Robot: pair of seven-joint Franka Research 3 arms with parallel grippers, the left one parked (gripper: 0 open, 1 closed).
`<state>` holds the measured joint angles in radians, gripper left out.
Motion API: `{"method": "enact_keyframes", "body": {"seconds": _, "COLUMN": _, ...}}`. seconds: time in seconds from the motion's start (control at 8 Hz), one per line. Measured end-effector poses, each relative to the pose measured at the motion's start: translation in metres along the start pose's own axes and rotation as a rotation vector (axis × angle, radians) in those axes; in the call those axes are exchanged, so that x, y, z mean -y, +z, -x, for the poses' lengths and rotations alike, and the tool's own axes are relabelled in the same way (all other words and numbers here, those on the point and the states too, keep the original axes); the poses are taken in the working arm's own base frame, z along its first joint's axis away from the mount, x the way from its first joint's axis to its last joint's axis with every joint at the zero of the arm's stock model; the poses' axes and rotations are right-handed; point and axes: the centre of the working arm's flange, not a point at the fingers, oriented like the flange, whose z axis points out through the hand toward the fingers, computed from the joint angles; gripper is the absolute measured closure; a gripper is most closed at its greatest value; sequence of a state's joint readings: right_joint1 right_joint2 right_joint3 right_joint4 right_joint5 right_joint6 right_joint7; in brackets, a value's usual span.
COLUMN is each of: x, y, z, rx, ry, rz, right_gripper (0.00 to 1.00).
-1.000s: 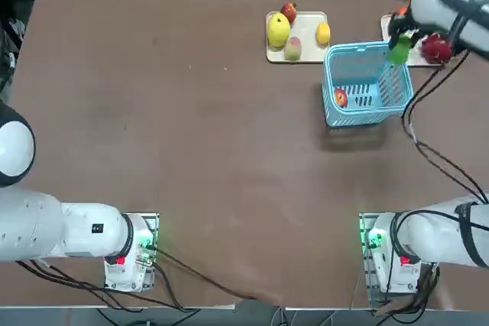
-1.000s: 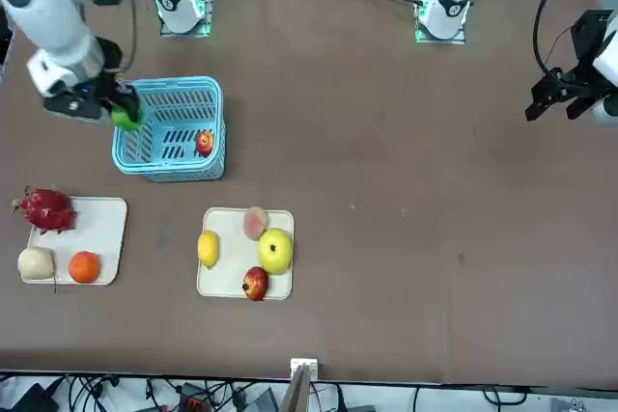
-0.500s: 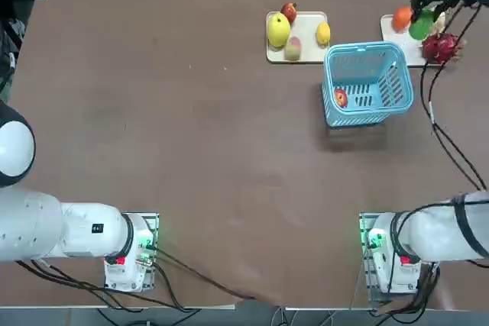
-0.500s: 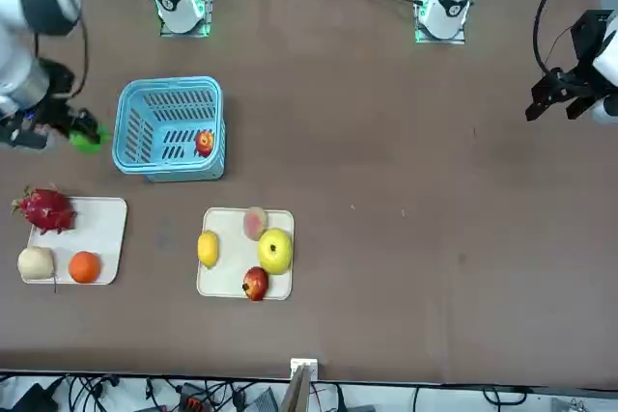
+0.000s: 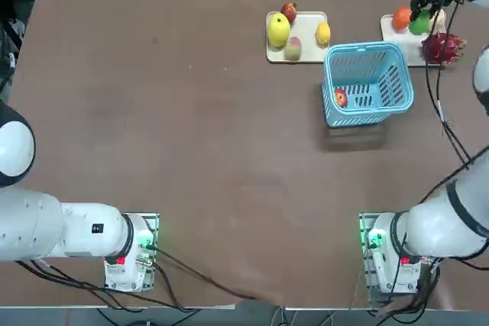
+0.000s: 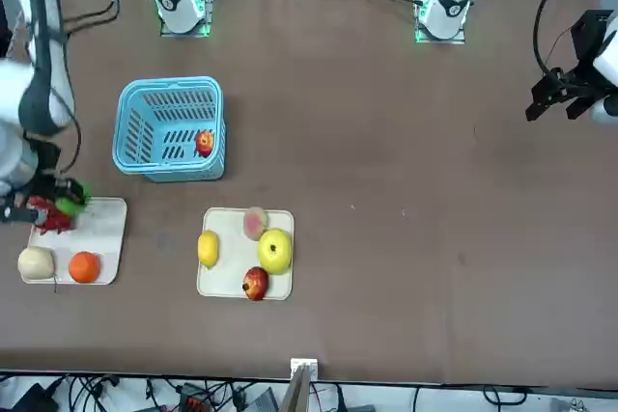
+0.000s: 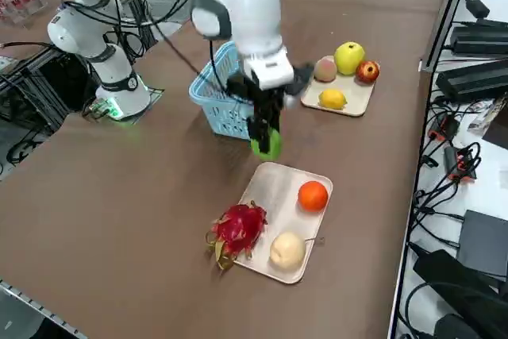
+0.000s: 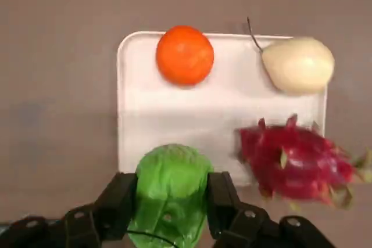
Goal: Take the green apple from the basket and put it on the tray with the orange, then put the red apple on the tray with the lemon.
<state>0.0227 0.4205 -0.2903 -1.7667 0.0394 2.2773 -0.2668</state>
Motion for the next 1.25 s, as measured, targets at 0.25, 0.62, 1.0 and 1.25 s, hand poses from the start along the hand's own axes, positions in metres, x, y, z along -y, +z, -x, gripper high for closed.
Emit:
{"method": "enact_keyframes", "body": {"seconds": 0.25, "x": -0.013, "y": 0.049, "z": 0.000, "rx": 0.001, "ry": -0.006, "rz": -0.020, "right_gripper": 0.33}}
{"method": "enact_keyframes", "body": {"seconds": 0.62, "x": 0.000, "y": 0.099, "z": -0.002, "rx": 0.016, "ry": -0.027, "rz": -0.004, "right_gripper": 0.33}}
{"method": "enact_keyframes", "body": {"seconds": 1.0, "x": 0.002, "y": 0.097, "z": -0.012, "rx": -0.007, "ry": -0.034, "rz": 0.006, "right_gripper": 0.00}}
{"method": "enact_keyframes", "body": {"seconds": 1.25, "x": 0.002, "y": 0.083, "z": -0.019, "rx": -0.018, "ry": -0.033, "rz": 0.002, "right_gripper": 0.00}}
